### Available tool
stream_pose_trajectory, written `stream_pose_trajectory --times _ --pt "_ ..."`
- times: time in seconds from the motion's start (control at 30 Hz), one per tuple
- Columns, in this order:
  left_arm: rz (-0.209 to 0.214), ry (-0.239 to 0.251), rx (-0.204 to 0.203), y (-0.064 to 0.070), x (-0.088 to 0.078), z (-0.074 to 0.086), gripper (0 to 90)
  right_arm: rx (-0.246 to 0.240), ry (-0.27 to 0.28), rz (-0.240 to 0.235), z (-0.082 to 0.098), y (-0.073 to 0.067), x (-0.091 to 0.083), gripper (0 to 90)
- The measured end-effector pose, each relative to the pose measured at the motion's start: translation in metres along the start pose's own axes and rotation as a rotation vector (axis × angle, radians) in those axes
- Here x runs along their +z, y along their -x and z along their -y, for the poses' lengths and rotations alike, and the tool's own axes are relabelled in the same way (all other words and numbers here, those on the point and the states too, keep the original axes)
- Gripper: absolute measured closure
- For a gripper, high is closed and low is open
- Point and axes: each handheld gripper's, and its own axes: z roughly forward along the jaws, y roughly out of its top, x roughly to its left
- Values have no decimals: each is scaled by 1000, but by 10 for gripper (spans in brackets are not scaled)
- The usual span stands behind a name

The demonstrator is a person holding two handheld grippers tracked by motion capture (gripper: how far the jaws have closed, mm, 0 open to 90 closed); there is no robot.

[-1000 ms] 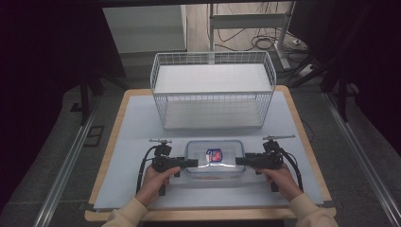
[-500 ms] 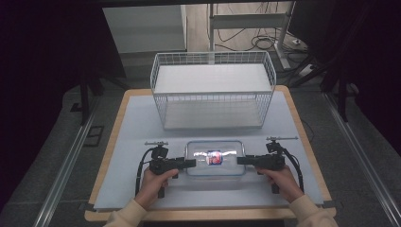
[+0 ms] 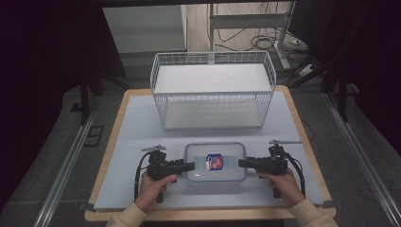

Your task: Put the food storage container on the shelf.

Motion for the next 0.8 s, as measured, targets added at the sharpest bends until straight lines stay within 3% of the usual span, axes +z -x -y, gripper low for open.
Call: stream_pose_trajectory --times 0.8 --pt "-53 42 92 14 -9 1 454 -44 56 10 4 -12 -5 538"
